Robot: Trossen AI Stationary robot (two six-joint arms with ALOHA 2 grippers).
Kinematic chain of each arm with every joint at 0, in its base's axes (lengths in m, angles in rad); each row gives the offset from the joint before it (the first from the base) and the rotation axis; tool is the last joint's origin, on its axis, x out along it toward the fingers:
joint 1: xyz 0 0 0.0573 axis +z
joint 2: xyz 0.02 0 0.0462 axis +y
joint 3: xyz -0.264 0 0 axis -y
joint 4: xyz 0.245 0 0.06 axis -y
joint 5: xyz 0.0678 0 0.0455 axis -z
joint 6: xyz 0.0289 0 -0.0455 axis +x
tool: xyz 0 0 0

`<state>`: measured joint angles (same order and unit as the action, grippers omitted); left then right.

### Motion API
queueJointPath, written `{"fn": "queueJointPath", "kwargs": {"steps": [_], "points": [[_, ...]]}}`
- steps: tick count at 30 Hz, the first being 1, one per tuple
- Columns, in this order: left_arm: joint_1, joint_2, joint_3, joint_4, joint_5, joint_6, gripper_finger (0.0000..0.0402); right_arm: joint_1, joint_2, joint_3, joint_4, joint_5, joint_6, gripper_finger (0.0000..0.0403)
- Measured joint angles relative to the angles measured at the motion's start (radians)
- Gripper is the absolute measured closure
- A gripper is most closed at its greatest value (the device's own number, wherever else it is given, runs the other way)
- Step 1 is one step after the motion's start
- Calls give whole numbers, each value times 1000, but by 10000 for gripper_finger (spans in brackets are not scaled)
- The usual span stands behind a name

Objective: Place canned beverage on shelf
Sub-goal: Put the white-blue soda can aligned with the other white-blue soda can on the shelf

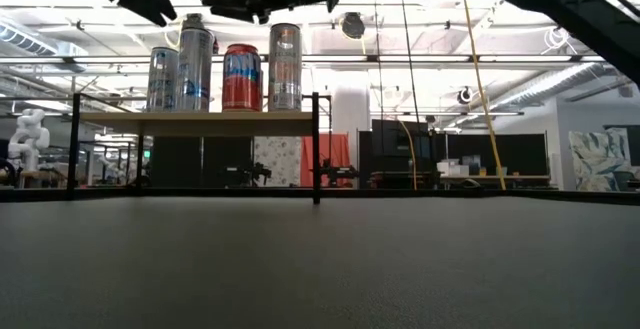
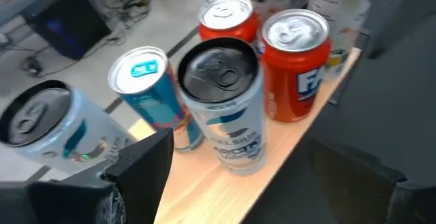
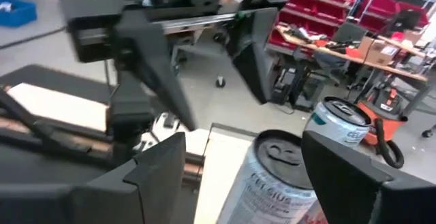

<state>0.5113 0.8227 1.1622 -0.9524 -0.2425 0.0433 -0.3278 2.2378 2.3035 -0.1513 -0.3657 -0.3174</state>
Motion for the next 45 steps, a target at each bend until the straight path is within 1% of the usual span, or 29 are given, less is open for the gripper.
{"fn": "queueJointPath", "kwargs": {"steps": [4,13,18,26,32,43,45], "points": [[28,0,0,0,57,24,65,-10,27,0,52,3,37,133],[39,0,0,-1,86,76,65,-18,40,0,66,2,48,133],[39,0,0,1,86,120,65,-18,40,0,34,2,114,133],[39,0,0,1,144,122,65,-9,38,0,-21,78,122,133],[39,11,0,2,149,122,65,1,38,1,-30,77,121,133],[40,73,0,24,162,130,65,6,38,1,-27,79,112,133],[40,73,0,27,183,130,65,5,38,0,-19,79,112,133]]}}
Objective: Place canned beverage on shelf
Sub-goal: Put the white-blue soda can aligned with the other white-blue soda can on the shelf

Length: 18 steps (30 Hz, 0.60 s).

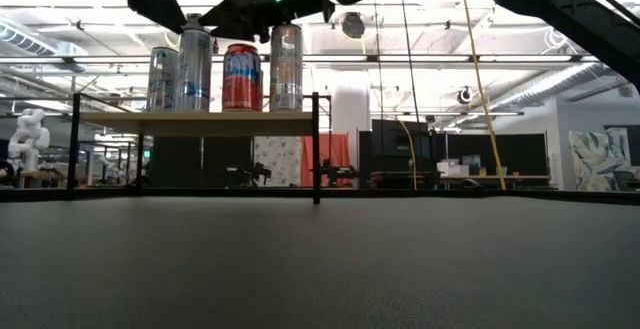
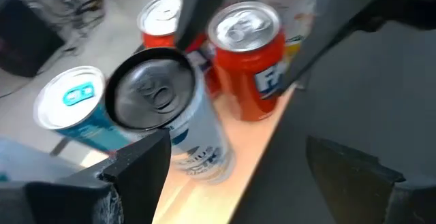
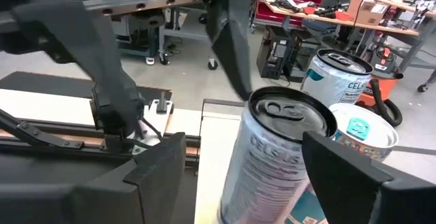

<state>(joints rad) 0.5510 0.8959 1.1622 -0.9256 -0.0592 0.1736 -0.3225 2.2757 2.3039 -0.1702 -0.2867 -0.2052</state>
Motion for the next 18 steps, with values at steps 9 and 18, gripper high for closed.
{"fn": "queueJointPath", "kwargs": {"steps": [9,18], "points": [[-1,1,0,4,130,-13,65,-4,0,0,24,-4,8,133],[-1,-38,0,-1,128,-37,65,-5,-6,0,18,-2,7,133]]}}
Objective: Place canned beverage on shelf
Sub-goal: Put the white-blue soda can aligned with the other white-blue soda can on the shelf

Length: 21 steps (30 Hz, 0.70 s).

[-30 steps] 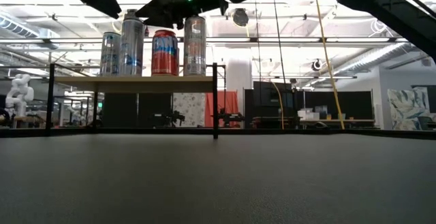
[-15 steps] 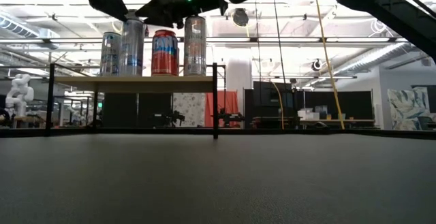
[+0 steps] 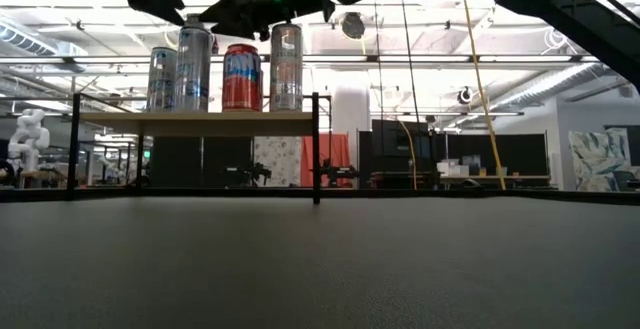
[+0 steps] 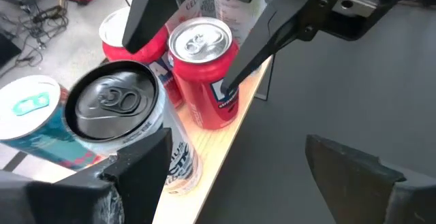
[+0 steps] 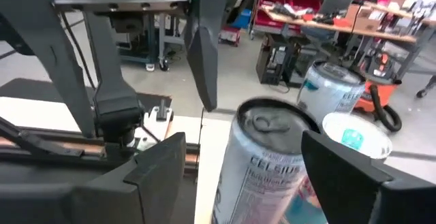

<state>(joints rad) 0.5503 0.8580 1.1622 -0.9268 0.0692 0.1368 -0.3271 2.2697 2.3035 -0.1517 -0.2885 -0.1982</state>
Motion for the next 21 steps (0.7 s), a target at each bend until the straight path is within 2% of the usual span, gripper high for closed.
{"fn": "queueJointPath", "kwargs": {"steps": [6,9,21], "points": [[0,-52,0,-7,-11,-1,65,0,-22,27,-58,-9,10,133],[0,-57,0,-13,-42,-1,65,3,-21,27,-67,-55,38,133],[0,-7,0,-24,-72,0,65,20,-8,26,-80,-50,30,133]]}}
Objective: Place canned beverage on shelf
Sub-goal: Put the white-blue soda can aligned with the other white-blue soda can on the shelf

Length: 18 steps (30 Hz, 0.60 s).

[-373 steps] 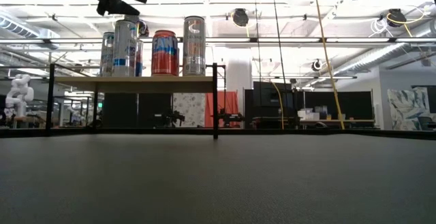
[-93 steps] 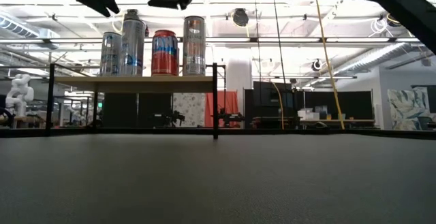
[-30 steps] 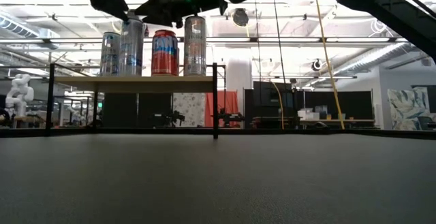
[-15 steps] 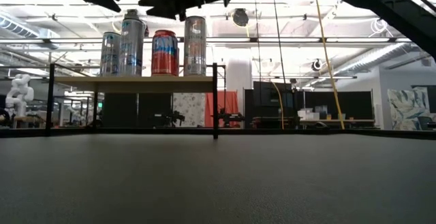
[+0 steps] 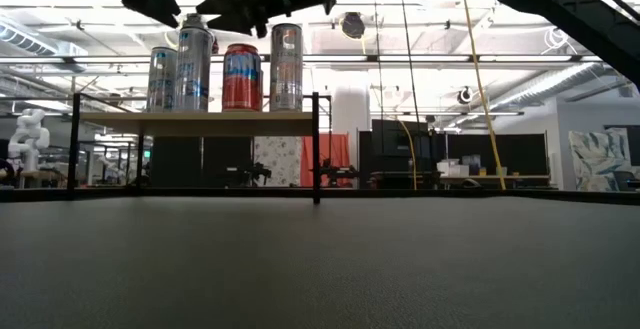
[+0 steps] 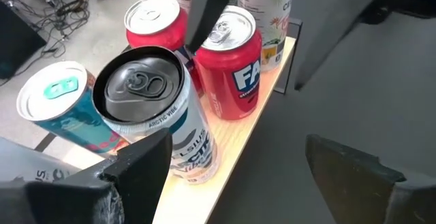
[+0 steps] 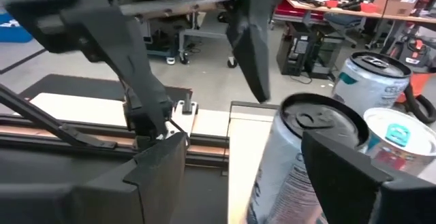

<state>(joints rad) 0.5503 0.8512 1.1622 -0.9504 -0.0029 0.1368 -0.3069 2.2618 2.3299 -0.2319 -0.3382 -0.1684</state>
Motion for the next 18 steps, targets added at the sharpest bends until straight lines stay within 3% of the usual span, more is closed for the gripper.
{"fn": "queueJointPath", "kwargs": {"steps": [7,12,18], "points": [[0,13,0,1,0,0,65,-1,0,0,2,2,-14,133],[0,13,0,1,3,0,65,-5,0,0,-6,79,-27,133],[0,13,0,1,70,-1,65,-7,0,0,-4,76,-27,133]]}}
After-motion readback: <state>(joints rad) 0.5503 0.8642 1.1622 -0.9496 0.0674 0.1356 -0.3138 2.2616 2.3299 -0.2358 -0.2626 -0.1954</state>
